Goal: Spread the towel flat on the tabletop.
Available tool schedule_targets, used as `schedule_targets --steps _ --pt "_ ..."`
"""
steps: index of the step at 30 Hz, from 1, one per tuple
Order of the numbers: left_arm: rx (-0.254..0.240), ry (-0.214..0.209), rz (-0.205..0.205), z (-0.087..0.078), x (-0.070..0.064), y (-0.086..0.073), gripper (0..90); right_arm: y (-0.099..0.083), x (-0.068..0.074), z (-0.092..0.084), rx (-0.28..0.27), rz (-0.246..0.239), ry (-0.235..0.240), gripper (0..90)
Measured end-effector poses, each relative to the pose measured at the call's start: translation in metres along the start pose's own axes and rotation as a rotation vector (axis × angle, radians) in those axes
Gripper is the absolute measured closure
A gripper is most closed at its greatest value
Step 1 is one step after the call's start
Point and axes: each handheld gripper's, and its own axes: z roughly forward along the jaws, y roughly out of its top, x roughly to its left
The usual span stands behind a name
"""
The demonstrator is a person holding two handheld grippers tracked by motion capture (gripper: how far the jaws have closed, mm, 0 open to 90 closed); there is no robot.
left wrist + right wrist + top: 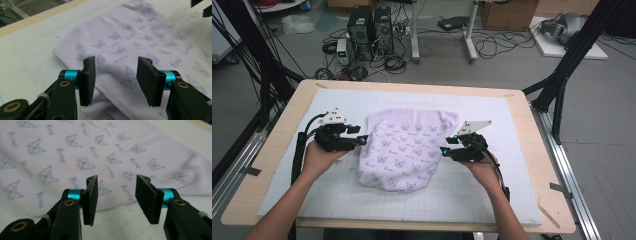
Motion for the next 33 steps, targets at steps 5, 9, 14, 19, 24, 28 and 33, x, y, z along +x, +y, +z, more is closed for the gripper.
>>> schedule_targets --steps 5,9,14,19,24,28,33 --pt "-0.015 -0.041 0.037 -0.012 -0.022 -0.012 47.2 -0.002 0.02 -0.001 0.013 -0.028 0.05 48.7" --pt "-0.024 -0.071 0.081 -0.02 -0.041 -0.018 46.2 -0.009 0.032 -0.003 -0.034 -0.024 0.071 47.3" --pt "-0.023 -0.111 0.124 -0.025 -0.06 -0.027 44.0 -0.027 0.045 0.0 -0.04 -0.01 0.098 46.6" --pt "-0.001 -0.119 0.155 -0.024 -0.074 -0.042 41.2 -0.033 0.056 0.004 -0.019 -0.036 0.122 46.1" --pt "0.054 -0.101 0.169 -0.011 -0.074 -0.055 41.8 -0.036 0.061 0.018 0.039 -0.065 0.13 45.6" --pt "0.094 -0.079 0.188 0.006 -0.073 -0.057 47.9 -0.032 0.064 0.03 0.057 -0.088 0.138 45.6" --pt "0.088 -0.032 0.191 0.022 -0.071 -0.057 58.9 -0.03 0.065 0.044 0.091 -0.119 0.151 50.5"
